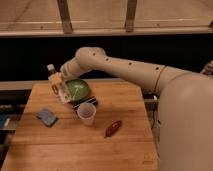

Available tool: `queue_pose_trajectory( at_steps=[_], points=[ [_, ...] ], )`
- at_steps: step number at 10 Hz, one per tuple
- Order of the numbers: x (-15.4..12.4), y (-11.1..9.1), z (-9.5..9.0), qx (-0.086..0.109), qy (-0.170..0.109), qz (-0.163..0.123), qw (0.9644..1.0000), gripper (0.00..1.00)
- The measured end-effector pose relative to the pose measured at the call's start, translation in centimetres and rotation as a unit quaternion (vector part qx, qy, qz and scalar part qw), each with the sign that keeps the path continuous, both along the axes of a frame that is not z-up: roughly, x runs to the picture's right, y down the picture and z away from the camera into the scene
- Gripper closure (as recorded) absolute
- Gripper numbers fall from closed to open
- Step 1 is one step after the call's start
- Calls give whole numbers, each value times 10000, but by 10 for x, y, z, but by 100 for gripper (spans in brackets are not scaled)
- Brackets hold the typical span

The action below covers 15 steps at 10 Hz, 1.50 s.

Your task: Place the bottle in the ceramic bowl

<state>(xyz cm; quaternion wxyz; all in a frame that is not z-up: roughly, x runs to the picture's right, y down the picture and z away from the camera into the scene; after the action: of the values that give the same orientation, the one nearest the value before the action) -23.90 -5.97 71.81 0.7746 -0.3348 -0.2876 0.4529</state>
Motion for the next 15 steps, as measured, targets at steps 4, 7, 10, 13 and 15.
queue_pose_trajectory(
  at_steps=[4,7,10,13,15],
  points=[
    [0,-2,0,21,-20,16,10000,100],
    [-1,-2,0,28,-19,2,10000,100],
    [7,-14,3,126,146,81,9998,100],
    [26,-40,14,252,412,184,9987,100],
    [30,-48,20,257,565,183,9979,100]
  ],
)
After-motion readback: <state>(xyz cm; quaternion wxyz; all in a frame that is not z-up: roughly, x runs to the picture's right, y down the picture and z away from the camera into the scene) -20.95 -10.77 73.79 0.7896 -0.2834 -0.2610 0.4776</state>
